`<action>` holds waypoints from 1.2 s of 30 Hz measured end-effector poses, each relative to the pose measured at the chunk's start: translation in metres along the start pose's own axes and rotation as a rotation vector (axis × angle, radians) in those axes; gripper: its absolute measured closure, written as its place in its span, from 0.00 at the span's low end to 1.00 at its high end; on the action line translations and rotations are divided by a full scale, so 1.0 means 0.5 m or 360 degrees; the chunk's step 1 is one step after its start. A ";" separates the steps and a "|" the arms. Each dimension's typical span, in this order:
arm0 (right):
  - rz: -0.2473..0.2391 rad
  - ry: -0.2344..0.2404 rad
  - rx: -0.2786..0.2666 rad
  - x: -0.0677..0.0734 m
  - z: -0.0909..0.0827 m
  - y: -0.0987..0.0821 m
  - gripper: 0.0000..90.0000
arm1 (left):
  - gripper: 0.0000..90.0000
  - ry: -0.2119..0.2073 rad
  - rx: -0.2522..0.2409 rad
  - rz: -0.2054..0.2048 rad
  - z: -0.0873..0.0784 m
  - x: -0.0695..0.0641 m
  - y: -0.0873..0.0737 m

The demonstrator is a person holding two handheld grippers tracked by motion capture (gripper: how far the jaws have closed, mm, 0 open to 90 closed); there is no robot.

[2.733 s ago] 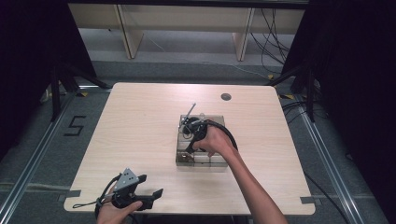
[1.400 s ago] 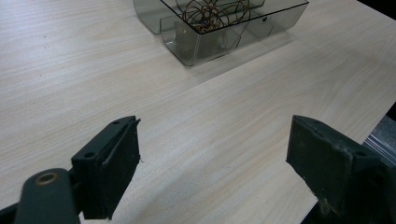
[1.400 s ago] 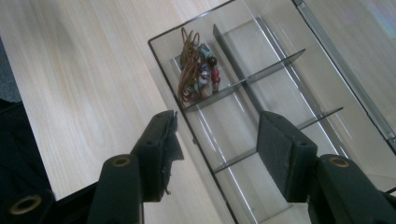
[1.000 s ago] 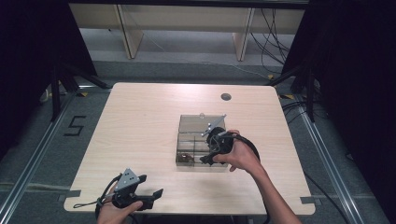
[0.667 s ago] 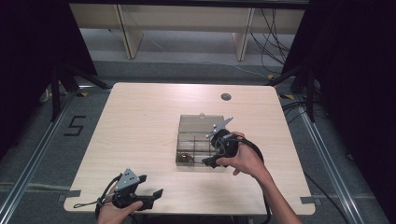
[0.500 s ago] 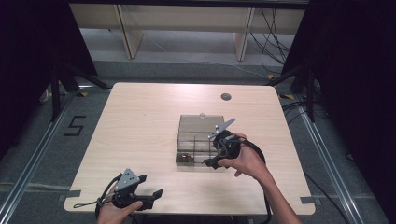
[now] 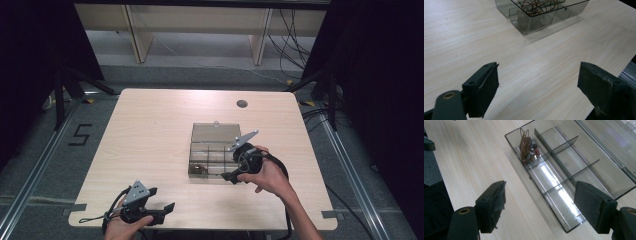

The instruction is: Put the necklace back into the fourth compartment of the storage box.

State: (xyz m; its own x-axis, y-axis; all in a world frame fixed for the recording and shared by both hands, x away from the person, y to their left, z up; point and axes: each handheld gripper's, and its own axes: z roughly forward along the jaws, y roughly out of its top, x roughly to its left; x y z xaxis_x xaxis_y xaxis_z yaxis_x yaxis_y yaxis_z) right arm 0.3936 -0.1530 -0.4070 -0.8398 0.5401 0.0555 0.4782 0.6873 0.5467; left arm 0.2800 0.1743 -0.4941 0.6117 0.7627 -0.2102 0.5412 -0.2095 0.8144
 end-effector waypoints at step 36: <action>0.0079 -0.0023 -0.0131 0.013 -0.020 -0.061 0.28 | 0.18 0.0014 0.0010 0.0033 -0.004 0.000 0.002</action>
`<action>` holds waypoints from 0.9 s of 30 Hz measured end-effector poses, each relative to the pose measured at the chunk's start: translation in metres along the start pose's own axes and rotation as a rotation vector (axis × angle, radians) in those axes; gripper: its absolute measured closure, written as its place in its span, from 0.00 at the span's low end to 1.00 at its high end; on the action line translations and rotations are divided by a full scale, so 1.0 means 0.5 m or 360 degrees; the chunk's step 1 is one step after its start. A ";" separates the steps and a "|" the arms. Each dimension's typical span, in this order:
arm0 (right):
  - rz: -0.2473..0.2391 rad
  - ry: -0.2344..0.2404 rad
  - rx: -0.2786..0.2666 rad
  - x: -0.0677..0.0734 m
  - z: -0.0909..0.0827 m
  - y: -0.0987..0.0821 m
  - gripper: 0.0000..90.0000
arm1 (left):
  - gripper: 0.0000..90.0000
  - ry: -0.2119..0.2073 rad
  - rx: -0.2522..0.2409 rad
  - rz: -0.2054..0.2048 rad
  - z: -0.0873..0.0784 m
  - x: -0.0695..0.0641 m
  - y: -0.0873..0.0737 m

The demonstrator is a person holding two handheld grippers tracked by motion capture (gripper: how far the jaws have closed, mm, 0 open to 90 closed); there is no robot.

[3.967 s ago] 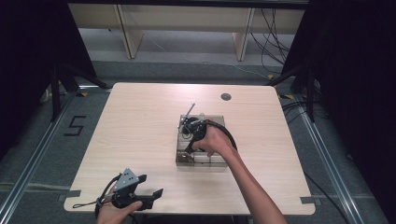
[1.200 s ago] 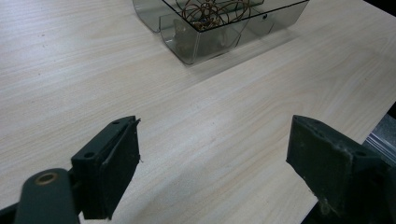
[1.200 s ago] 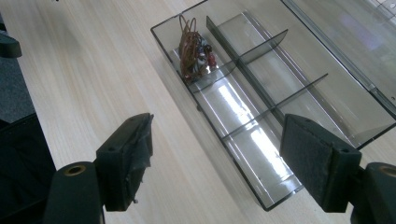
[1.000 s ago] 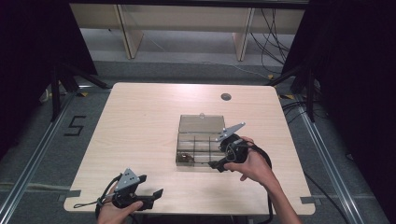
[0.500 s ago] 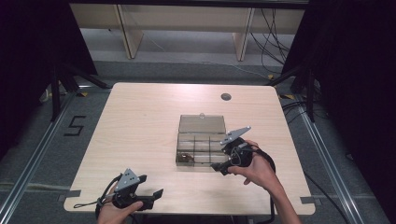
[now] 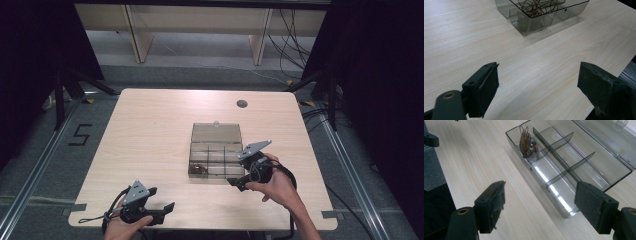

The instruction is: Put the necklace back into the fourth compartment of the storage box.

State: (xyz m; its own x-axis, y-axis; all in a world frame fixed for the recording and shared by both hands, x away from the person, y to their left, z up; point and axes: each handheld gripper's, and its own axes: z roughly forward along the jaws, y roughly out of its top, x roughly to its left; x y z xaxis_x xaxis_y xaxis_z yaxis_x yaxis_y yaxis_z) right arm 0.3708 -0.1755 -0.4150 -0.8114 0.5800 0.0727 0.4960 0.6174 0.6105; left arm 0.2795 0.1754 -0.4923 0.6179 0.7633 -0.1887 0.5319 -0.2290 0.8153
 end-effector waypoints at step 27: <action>-0.0060 -0.0017 -0.0111 -0.001 0.011 -0.043 0.28 | 0.18 -0.0008 -0.0018 -0.0029 0.001 -0.002 0.000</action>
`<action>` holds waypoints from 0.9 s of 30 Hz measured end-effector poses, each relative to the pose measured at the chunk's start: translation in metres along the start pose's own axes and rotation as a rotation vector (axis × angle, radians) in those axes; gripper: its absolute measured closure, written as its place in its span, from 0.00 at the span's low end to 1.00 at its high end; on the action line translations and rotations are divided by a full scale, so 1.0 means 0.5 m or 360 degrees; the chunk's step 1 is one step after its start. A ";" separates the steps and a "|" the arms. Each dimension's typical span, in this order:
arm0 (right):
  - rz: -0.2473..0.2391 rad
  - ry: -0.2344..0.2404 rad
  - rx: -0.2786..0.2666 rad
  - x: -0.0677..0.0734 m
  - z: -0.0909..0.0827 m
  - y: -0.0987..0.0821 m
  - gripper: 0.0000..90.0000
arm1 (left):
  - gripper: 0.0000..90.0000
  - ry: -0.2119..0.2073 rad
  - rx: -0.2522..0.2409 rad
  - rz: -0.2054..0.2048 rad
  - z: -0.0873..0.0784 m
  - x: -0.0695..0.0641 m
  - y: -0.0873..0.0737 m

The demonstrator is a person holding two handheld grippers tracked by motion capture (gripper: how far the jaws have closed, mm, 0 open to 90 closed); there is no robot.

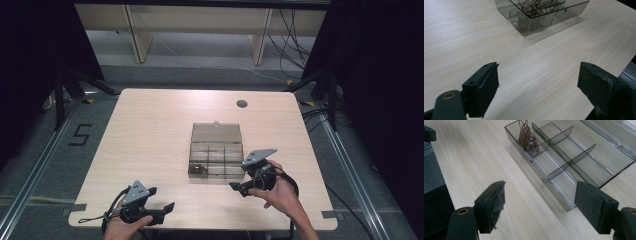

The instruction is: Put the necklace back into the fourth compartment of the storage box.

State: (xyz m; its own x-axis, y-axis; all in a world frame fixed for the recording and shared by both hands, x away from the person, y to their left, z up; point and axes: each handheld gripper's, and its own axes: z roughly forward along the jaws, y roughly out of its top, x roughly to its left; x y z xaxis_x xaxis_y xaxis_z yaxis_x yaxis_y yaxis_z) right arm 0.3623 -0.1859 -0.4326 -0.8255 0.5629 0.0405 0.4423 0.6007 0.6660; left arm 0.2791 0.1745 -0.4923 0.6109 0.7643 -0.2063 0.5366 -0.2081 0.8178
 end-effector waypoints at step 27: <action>0.0061 -0.0012 0.0022 0.001 -0.018 -0.032 0.25 | 0.18 0.0001 0.0008 0.0013 -0.001 0.002 0.000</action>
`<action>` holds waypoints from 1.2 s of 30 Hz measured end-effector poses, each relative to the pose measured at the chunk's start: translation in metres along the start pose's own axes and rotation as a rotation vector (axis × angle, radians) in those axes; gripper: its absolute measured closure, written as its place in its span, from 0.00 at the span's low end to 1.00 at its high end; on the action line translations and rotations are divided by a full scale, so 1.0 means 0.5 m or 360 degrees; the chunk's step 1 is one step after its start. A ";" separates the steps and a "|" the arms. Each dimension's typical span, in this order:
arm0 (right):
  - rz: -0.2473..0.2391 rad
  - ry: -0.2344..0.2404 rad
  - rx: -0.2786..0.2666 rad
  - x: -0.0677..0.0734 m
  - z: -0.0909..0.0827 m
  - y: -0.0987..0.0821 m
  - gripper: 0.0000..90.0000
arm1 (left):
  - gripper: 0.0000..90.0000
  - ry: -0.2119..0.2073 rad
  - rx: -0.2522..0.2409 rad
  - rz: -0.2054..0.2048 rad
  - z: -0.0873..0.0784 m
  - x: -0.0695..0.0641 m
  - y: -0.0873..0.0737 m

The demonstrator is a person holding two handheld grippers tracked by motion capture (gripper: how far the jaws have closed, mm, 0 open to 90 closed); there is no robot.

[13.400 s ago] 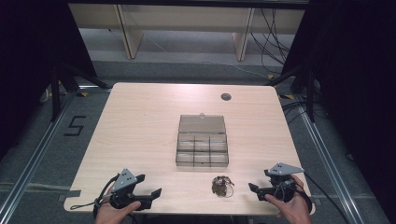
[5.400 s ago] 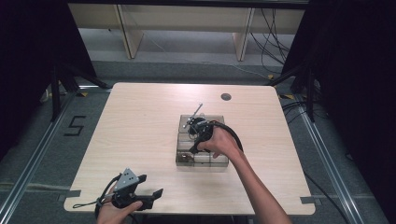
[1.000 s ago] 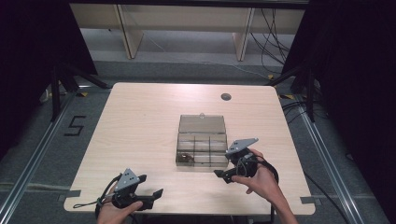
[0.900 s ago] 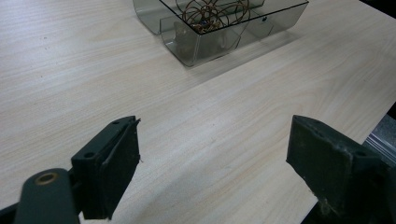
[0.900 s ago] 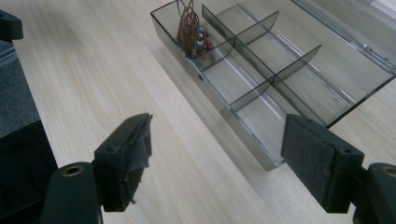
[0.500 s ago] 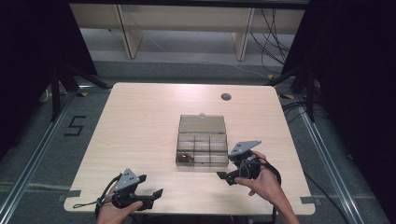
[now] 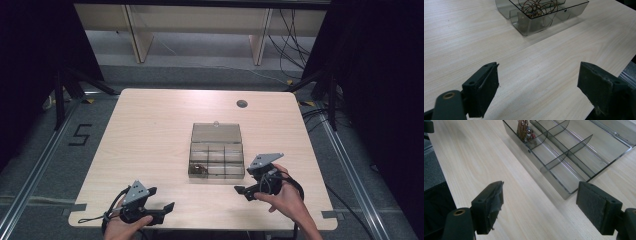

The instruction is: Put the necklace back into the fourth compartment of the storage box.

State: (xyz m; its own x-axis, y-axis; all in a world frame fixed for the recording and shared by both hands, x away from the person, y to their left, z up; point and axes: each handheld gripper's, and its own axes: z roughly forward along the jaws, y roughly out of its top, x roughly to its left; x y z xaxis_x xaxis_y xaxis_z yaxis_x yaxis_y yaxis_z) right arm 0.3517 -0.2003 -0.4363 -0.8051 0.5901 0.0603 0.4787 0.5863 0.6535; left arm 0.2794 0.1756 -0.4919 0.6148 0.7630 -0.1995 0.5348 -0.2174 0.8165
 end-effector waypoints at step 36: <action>0.0063 -0.0019 0.0021 0.008 -0.008 -0.043 0.23 | 0.18 -0.0006 -0.0002 -0.0005 0.000 -0.001 0.000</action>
State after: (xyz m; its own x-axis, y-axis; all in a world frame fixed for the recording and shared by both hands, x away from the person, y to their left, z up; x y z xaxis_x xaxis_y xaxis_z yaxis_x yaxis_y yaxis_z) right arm 0.3371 -0.2126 -0.4471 -0.7813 0.6194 0.0772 0.5148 0.5695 0.6409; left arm 0.2790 0.1752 -0.4917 0.6151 0.7615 -0.2041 0.5359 -0.2140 0.8167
